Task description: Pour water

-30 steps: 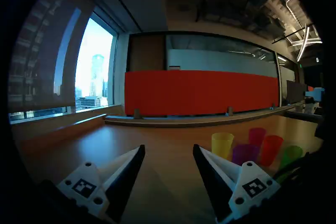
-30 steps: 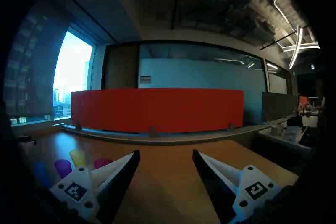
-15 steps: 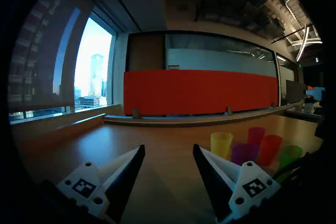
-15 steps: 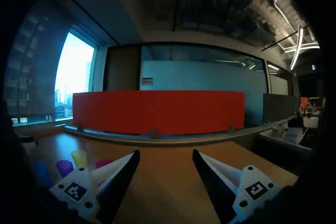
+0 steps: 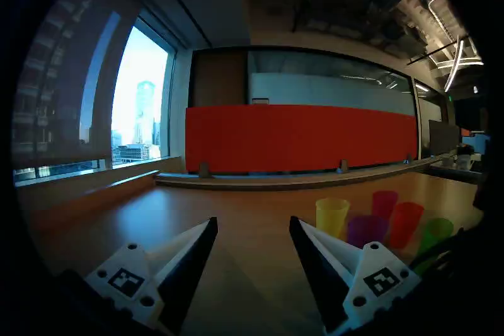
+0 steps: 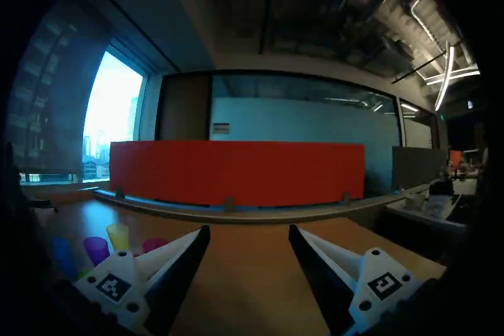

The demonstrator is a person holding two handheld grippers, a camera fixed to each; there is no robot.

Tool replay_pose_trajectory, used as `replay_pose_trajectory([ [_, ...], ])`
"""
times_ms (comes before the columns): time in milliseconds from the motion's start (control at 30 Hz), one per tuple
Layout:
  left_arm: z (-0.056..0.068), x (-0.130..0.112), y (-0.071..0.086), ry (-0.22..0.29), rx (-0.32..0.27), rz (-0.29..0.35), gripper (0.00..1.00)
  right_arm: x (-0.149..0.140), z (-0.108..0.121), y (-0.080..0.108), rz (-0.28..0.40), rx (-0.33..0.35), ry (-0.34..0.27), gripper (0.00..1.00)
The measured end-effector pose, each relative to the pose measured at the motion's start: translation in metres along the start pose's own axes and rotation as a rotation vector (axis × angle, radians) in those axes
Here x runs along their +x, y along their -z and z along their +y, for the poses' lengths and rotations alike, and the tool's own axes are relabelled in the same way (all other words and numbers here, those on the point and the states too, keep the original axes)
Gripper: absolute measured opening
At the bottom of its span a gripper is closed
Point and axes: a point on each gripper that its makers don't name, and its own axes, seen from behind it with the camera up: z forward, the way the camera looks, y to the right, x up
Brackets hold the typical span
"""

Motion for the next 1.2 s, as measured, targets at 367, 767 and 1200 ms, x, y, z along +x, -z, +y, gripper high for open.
replay_pose_trajectory([
  [367, 0.0, 0.0, 0.0, 0.0, 0.0, 0.0, 0.84, -0.003, 0.001, 0.0, 0.026, 0.021, -0.02, 0.97],
  [767, 0.0, 0.0, 0.0, 0.0, 0.0, 0.0, 0.84, -0.021, 0.004, -0.003, 0.024, 0.015, -0.086, 0.98],
  [1200, 0.001, 0.0, 0.0, 0.0, 0.0, 0.0, 0.84, -0.057, 0.003, -0.012, -0.026, 0.006, -0.074, 0.98],
])
